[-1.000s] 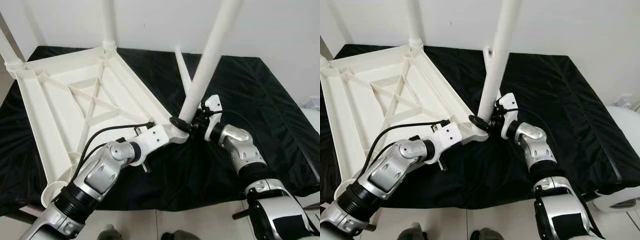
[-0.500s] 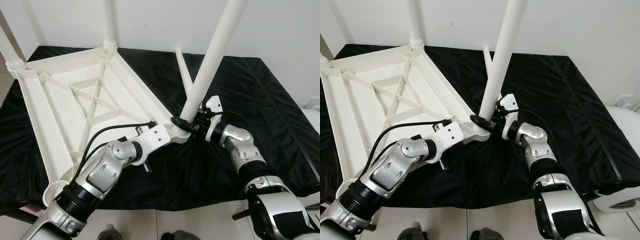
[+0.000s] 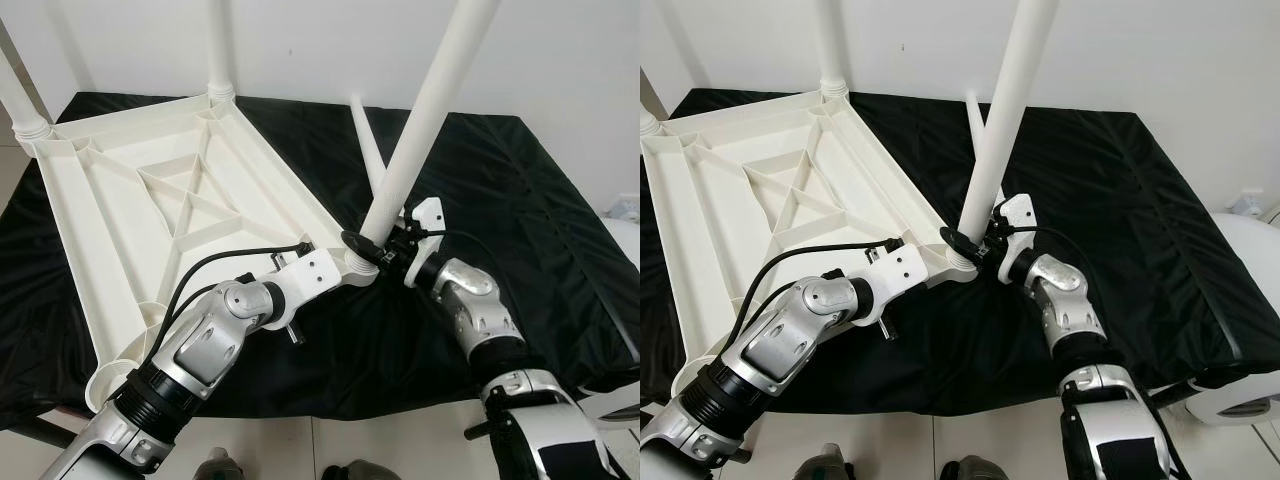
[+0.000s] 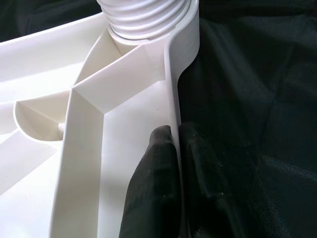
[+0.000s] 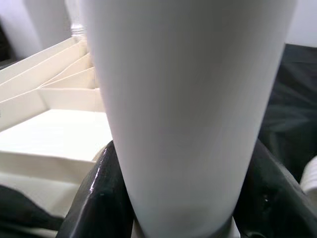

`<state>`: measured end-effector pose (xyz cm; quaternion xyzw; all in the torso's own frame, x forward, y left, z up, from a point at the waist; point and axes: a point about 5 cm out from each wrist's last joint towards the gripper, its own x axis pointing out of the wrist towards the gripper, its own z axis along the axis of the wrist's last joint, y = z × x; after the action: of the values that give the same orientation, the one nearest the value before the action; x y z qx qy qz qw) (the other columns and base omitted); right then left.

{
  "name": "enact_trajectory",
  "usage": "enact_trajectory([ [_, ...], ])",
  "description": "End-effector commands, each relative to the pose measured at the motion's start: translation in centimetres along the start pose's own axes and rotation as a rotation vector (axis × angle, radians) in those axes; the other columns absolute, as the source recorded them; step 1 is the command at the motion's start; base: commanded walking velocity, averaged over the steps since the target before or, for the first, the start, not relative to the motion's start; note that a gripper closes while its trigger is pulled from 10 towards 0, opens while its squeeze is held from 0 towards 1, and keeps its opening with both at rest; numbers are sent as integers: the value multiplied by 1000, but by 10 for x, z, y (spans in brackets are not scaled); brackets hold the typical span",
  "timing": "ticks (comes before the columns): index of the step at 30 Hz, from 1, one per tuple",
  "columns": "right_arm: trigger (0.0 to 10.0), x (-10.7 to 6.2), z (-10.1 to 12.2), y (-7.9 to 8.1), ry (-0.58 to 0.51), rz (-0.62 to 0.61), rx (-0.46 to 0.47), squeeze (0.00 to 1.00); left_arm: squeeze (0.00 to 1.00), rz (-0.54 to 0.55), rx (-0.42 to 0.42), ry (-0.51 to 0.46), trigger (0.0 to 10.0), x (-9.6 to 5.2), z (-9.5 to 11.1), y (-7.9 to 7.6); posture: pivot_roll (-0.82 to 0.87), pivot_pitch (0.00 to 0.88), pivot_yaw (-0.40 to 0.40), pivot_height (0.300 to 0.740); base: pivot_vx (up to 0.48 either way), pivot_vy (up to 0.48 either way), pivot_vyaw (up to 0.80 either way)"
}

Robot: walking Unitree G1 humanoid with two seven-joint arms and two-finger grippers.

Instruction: Building children table

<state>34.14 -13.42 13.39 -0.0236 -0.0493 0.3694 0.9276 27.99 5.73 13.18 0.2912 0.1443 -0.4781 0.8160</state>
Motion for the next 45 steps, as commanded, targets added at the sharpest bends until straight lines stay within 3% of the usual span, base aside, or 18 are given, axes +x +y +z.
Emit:
enact_trajectory([
  [1, 10000, -7, 1, -10, -11, -120, 9, 0, 0, -32, 37, -22, 10000, 2, 7, -5, 32, 11, -55, 740, 0, 0, 0],
  [7, 10000, -4, 3, -5, -22, -153, 8, 0, 0, -33, 38, -23, 10000, 2, 7, -5, 32, 9, -56, 740, 0, 0, 0],
  [12, 10000, 7, 13, 19, -90, -236, 58, 0, 0, -31, 36, -29, 10000, 3, 9, -5, 32, 0, -59, 740, 0, 0, 0],
  [18, 10000, 12, 16, 32, -118, -272, 97, 0, 0, -33, 37, -30, 10000, 2, 9, -5, 36, 0, -58, 740, 0, 0, 0],
  [25, 10000, 19, 20, 51, -121, -393, 117, 0, 0, -41, 41, -28, 10000, 2, 9, -7, 43, 0, -62, 740, 0, 0, 0],
  [32, 10000, 20, 20, 59, -85, -533, 110, 0, 0, -40, 40, -28, 10000, 2, 9, -8, 49, 0, -65, 740, 0, 0, 0],
  [37, 10000, 19, 22, 65, -82, -557, 107, 0, 0, -44, 38, -28, 10000, 2, 8, -10, 50, 0, -68, 740, 0, 0, 0],
  [45, 10000, 16, 23, 61, -71, -596, 101, 0, 0, -48, 38, -28, 10000, 2, 8, -12, 50, 0, -70, 740, 0, 0, 0],
])
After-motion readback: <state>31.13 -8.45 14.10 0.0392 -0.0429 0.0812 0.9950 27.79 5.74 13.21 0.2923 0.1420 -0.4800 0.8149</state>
